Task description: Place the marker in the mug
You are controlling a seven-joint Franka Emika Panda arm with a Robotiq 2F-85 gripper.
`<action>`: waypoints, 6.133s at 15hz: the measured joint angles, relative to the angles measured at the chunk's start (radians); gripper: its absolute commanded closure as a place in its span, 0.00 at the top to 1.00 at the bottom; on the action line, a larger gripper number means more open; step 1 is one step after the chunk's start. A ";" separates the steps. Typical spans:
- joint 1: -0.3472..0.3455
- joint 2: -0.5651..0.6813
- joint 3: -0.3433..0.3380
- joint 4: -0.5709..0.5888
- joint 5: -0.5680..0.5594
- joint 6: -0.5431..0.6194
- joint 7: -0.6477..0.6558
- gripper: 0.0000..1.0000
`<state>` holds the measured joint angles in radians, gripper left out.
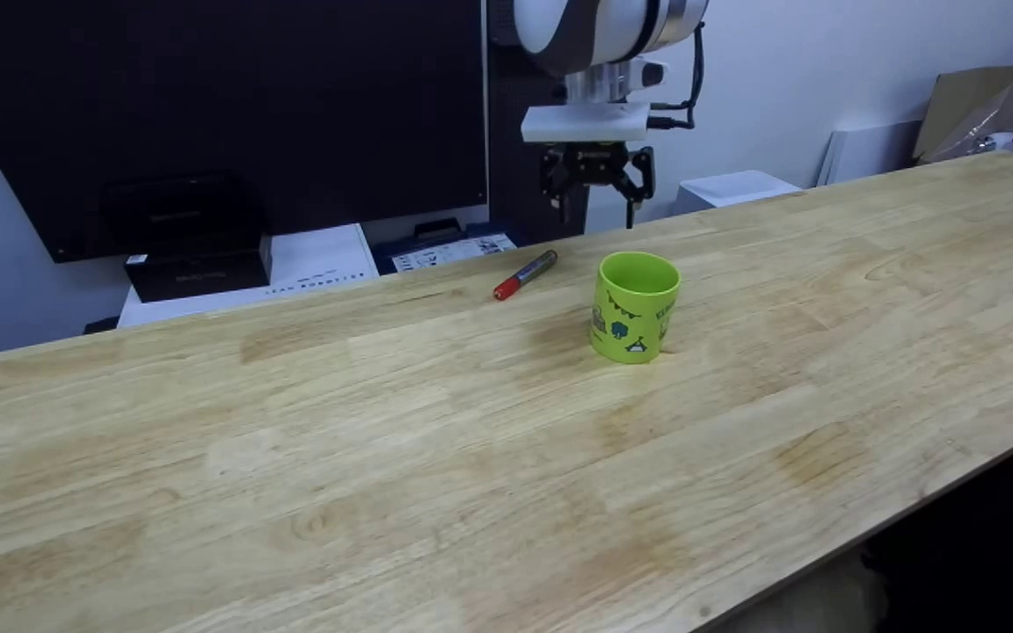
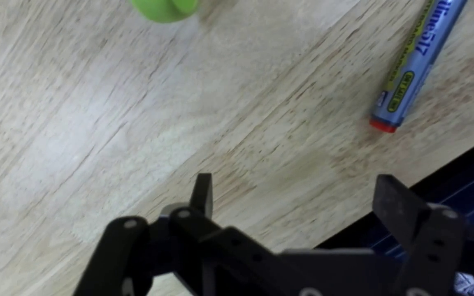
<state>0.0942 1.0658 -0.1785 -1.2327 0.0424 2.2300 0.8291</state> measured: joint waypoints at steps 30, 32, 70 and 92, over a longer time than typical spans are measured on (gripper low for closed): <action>0.131 0.090 0.044 0.127 0.098 0.203 0.292 1.00; 0.128 0.052 0.043 0.110 0.093 0.180 0.292 1.00; 0.063 0.171 0.068 0.199 0.077 0.021 0.289 0.31; 0.047 0.076 0.085 0.140 0.070 0.147 0.249 0.05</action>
<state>0.1415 1.1416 -0.0937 -1.0924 0.1126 2.3774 1.0780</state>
